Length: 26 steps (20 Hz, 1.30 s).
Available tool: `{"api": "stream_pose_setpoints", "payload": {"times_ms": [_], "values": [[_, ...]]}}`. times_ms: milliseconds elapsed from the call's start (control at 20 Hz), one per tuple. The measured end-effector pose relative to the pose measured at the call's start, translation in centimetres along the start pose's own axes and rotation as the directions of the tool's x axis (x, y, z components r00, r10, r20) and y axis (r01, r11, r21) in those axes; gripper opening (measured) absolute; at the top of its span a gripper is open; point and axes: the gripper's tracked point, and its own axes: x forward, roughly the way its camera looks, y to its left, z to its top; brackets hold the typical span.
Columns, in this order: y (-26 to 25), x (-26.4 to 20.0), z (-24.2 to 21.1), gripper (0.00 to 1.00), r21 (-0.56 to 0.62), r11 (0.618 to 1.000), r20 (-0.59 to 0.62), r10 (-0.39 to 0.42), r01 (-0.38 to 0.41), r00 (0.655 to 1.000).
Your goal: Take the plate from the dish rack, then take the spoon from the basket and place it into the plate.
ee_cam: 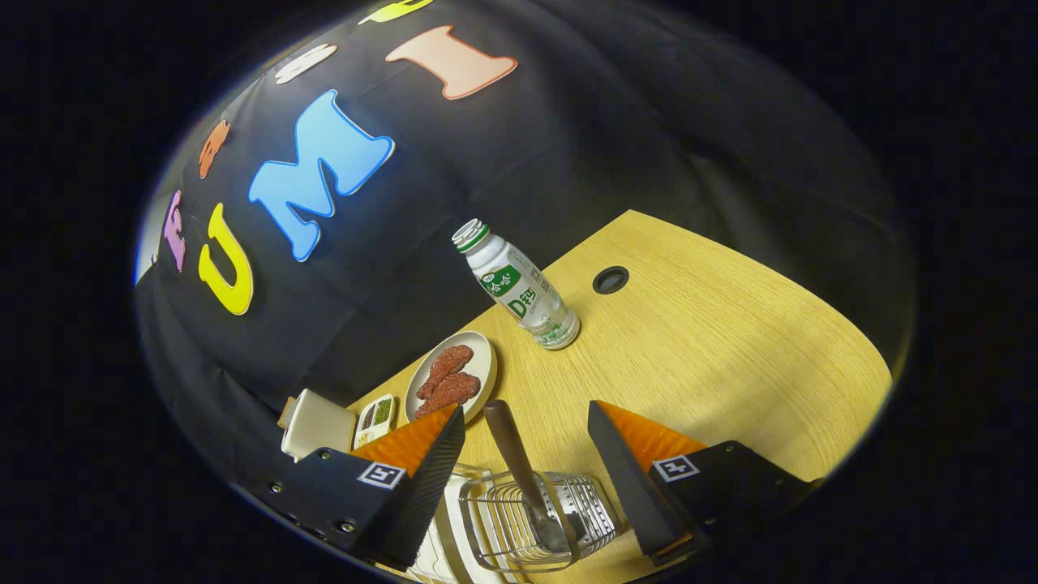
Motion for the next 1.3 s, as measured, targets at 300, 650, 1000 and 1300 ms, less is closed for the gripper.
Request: {"api": "stream_pose_setpoints", "payload": {"times_ms": [300,650,1000,1300], "values": [[0.6,1.0,-1.1,0.44,-0.040,0.999,-0.019,0.015,-0.016,1.000],[0.9,0.3,-0.7,0.07,-0.206,0.978,0.041,-0.012,0.020,0.999],[2.1,-2.1,2.0,0.07,-0.245,0.970,0.104,0.017,0.009,0.994],[4.4,-6.4,4.5,0.07,-0.263,0.965,0.171,0.059,-0.012,0.984]]}}
